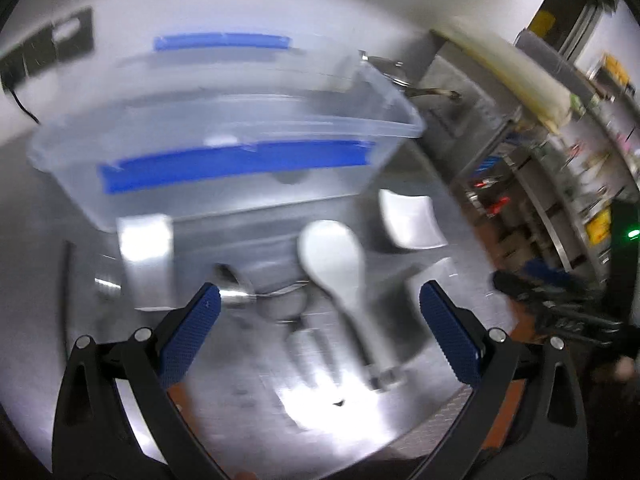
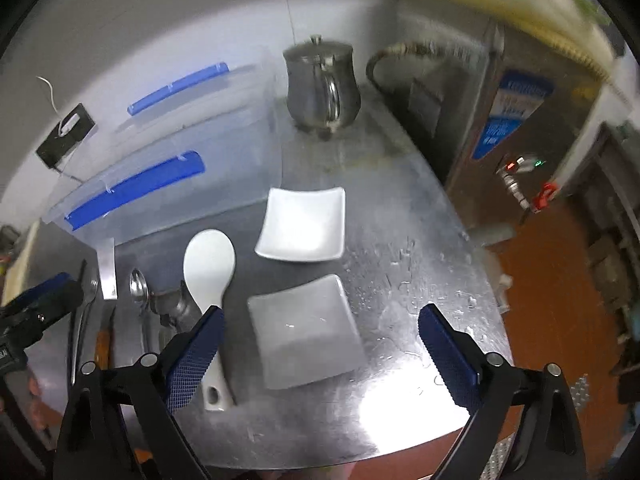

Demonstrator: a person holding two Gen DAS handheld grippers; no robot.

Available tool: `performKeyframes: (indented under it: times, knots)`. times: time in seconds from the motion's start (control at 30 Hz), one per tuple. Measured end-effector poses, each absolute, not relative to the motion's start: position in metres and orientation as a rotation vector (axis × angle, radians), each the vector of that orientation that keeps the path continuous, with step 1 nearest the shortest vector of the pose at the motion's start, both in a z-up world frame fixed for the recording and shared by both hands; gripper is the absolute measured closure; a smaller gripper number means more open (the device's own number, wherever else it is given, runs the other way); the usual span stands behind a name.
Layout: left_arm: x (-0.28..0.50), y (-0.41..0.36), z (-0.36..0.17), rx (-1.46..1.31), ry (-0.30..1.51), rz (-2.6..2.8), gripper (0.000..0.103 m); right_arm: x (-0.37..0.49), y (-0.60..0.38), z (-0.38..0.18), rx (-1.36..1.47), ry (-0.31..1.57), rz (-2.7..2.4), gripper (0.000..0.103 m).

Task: Organize utensils
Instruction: 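Reach the right tool to a white square dish and close on its rim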

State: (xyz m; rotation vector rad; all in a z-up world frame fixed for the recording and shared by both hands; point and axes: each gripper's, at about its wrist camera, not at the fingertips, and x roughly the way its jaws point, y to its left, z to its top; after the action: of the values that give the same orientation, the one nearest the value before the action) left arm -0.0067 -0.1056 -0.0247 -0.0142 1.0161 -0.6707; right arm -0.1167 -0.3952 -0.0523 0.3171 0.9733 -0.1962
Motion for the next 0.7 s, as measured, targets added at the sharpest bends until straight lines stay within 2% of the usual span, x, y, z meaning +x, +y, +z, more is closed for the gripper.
performKeyframes:
  times: [0.1,0.17,0.2,0.23,0.27,0.3,0.33,0.43,0.6,0.7]
  knots:
    - [-0.011,-0.136,-0.036,-0.075,1.044,-0.637,0.008,-0.115,-0.415,-0.062,0.337,0.971,-0.114,0.009]
    - [-0.013,-0.152,-0.044,-0.114,1.08,-0.644,0.019,-0.113,-0.428,-0.068,0.339,0.985,-0.033,0.009]
    - [-0.014,-0.161,-0.049,-0.122,1.101,-0.644,0.028,-0.112,-0.432,-0.072,0.332,1.003,-0.002,0.011]
    - [-0.016,-0.17,-0.054,-0.126,1.126,-0.647,0.035,-0.111,-0.438,-0.075,0.33,1.018,0.03,0.024]
    - [-0.018,-0.18,-0.058,-0.124,1.145,-0.666,0.037,-0.107,-0.444,-0.08,0.329,1.036,0.078,0.033]
    - [-0.021,-0.188,-0.062,-0.112,1.16,-0.675,0.042,-0.105,-0.445,-0.083,0.318,1.054,0.098,0.044]
    - [-0.024,-0.196,-0.066,-0.098,1.166,-0.679,0.047,-0.1,-0.447,-0.088,0.294,1.084,0.119,0.045]
    - [-0.028,-0.21,-0.074,-0.082,1.204,-0.702,0.048,-0.09,-0.451,-0.103,0.34,1.174,0.158,0.046]
    - [-0.024,-0.228,-0.097,-0.055,1.312,-0.718,0.059,-0.08,-0.447,-0.113,0.337,1.236,0.18,0.061]
    - [-0.016,-0.231,-0.112,-0.064,1.384,-0.705,0.061,-0.077,-0.443,-0.114,0.354,1.262,0.176,0.063]
